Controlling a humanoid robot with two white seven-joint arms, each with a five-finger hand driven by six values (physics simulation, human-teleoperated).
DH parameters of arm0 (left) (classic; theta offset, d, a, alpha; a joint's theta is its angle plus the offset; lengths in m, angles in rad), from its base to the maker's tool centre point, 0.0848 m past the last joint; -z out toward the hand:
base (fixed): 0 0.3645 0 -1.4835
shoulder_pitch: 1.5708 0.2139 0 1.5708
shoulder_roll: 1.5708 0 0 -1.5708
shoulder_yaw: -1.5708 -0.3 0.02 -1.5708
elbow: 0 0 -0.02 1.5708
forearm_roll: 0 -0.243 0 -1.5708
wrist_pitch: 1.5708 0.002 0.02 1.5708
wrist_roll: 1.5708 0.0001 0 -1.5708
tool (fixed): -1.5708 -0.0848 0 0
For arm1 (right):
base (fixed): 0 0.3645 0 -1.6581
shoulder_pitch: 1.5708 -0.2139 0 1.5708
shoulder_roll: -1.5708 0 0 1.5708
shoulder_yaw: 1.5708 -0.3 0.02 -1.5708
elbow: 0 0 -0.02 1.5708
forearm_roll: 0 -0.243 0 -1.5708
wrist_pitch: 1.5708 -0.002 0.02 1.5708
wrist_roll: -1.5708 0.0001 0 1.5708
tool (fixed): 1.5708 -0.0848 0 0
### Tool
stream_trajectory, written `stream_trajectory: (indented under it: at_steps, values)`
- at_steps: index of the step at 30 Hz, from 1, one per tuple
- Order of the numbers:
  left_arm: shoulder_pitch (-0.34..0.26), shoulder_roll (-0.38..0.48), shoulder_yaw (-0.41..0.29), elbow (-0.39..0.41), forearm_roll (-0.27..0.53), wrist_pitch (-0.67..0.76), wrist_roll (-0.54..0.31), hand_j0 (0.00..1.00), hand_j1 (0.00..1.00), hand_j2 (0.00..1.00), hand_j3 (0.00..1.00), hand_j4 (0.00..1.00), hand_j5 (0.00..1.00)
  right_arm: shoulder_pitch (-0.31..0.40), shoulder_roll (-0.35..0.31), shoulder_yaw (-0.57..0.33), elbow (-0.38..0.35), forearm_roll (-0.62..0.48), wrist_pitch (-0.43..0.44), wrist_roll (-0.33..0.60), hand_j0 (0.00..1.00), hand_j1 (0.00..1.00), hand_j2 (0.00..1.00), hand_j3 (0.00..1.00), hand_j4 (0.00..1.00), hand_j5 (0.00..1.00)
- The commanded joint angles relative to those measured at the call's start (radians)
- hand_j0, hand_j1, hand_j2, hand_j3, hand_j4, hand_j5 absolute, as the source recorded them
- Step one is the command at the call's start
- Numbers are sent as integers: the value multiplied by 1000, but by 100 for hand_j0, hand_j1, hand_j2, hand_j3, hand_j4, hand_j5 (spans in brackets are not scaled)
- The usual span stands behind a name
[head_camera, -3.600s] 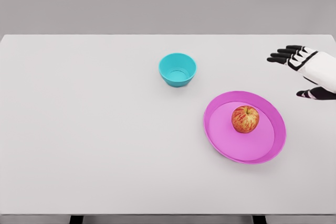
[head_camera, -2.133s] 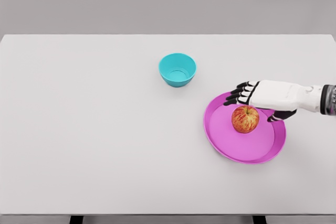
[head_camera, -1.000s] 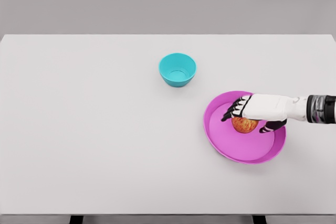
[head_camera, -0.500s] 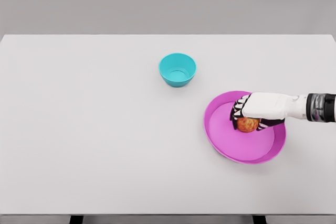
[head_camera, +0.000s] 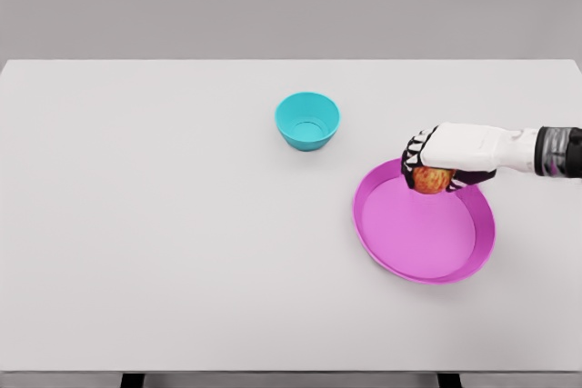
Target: Put the apple from the pink plate into the blue bowl with your right arm
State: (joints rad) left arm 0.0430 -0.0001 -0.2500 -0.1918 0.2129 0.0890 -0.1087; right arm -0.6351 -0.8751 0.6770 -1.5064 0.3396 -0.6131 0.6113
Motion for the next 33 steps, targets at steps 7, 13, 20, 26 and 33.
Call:
stream_trajectory:
  at_steps: [7, 13, 20, 26, 33]
  values:
    - [2, 0, 0, 0, 0, 0, 0, 100, 100, 100, 100, 100, 100, -51, 45, 3, 23, 7, 2, 0, 46, 46, 46, 46, 46, 46]
    - [0, 0, 0, 0, 0, 0, 0, 100, 100, 100, 100, 100, 100, -98, 107, 6, 84, 16, 2, 0, 46, 46, 46, 46, 46, 46]
    - [2, 0, 0, 0, 0, 0, 0, 100, 100, 100, 100, 100, 100, -130, 159, 6, 104, 42, 2, 0, 46, 46, 46, 46, 46, 46]
    - [0, 0, 0, 0, 0, 0, 0, 100, 100, 100, 100, 100, 100, -181, 225, 19, 189, 64, 2, 0, 46, 46, 46, 46, 46, 46]
    - [2, 0, 0, 0, 0, 0, 0, 100, 100, 100, 100, 100, 100, -245, 291, 47, 298, 93, 2, 0, 45, 45, 45, 45, 45, 45]
